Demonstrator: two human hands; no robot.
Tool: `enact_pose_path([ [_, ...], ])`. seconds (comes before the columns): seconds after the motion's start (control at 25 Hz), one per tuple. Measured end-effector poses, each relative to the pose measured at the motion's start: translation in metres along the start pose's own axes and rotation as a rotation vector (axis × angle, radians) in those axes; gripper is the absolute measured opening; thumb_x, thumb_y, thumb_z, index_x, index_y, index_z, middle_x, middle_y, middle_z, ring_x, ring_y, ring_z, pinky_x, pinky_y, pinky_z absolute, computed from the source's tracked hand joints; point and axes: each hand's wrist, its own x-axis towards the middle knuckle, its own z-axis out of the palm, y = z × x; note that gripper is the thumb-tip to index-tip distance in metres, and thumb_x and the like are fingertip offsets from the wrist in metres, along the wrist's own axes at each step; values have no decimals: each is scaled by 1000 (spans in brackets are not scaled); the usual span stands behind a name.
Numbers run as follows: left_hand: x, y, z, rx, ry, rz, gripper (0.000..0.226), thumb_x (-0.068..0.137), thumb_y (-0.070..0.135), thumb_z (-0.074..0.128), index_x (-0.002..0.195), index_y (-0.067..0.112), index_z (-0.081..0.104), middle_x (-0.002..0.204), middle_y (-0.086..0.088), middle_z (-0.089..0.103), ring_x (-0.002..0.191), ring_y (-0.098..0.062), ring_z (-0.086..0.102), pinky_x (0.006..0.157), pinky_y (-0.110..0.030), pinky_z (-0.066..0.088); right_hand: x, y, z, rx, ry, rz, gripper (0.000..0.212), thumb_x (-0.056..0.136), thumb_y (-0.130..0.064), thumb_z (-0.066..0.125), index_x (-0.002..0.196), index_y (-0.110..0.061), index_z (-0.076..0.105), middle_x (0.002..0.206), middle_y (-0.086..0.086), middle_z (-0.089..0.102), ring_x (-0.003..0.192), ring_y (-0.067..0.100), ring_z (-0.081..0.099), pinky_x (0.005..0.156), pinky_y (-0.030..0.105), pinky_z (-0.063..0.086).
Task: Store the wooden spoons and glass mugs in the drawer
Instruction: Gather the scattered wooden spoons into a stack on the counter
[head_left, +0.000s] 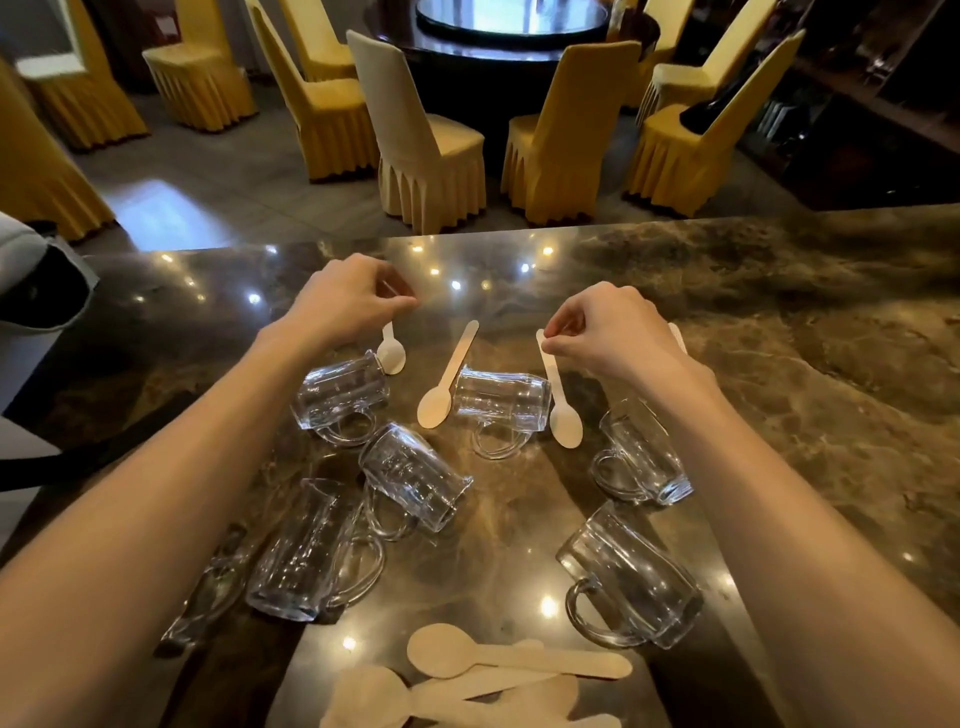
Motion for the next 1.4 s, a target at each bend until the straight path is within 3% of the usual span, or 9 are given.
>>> enact_pose_path([
  [0.12, 14, -10, 8, 45, -41, -45, 27, 84, 42, 63, 103, 22, 65, 91, 6, 63, 69, -3, 58, 53, -18, 46, 10, 5, 9, -15, -23, 28, 14, 81, -32, 71, 91, -23, 71, 93, 1, 69, 81, 15, 62, 67, 29, 53],
  [0.24, 24, -19, 15, 84, -63, -77, 27, 84, 42, 63, 104, 24, 65, 96, 2, 66, 73, -10, 62, 56, -22, 51, 19, 9, 19, -31, -42, 37, 14, 81, -33, 71, 91, -23, 70, 95, 1, 68, 83, 16, 63, 75, 35, 57],
  [0.48, 31, -36, 25, 204, -85, -156, 36, 82, 47, 64, 108, 22, 64, 103, -4, 68, 88, -21, 63, 69, -32, 52, 33, 14, 31, -132, -154, 96, 29, 76, -40, 74, 96, -19, 69, 89, 2, 67, 80, 18, 63, 72, 35, 55],
  [0.64, 31, -39, 27, 315, -107, -172, 34, 80, 50, 64, 101, 23, 63, 102, -4, 67, 90, -25, 61, 68, -35, 48, 34, 12, 37, -202, -220, 137, 39, 71, -45, 76, 98, -18, 66, 89, 3, 64, 82, 22, 62, 72, 37, 53],
  [0.96, 28, -40, 30, 206, -111, -216, 27, 82, 36, 65, 105, 23, 58, 110, -8, 66, 100, -28, 61, 85, -46, 52, 32, 9, 41, -143, -208, 215, 34, 74, -33, 77, 101, -15, 66, 90, 6, 63, 85, 25, 62, 77, 41, 55],
  [1.08, 30, -36, 31, 154, -117, -219, 29, 83, 28, 66, 109, 17, 57, 110, -8, 65, 100, -25, 60, 85, -40, 51, 33, 8, 42, -125, -206, 220, 31, 75, -31, 75, 100, -15, 66, 92, 6, 64, 86, 26, 62, 76, 41, 55],
  [1.2, 28, -32, 32, 163, -82, -183, 27, 84, 27, 65, 106, 10, 64, 103, -10, 67, 91, -23, 61, 76, -32, 51, 31, 7, 41, -134, -160, 214, 24, 76, -29, 73, 96, -15, 67, 90, 5, 65, 81, 25, 62, 71, 39, 55],
  [1.4, 25, -22, 30, 198, 17, -94, 23, 86, 23, 62, 104, 10, 69, 97, -11, 69, 84, -23, 64, 73, -32, 53, 23, 6, 39, -142, -107, 208, 16, 83, -21, 67, 97, -14, 68, 91, 8, 64, 77, 25, 60, 63, 34, 49],
])
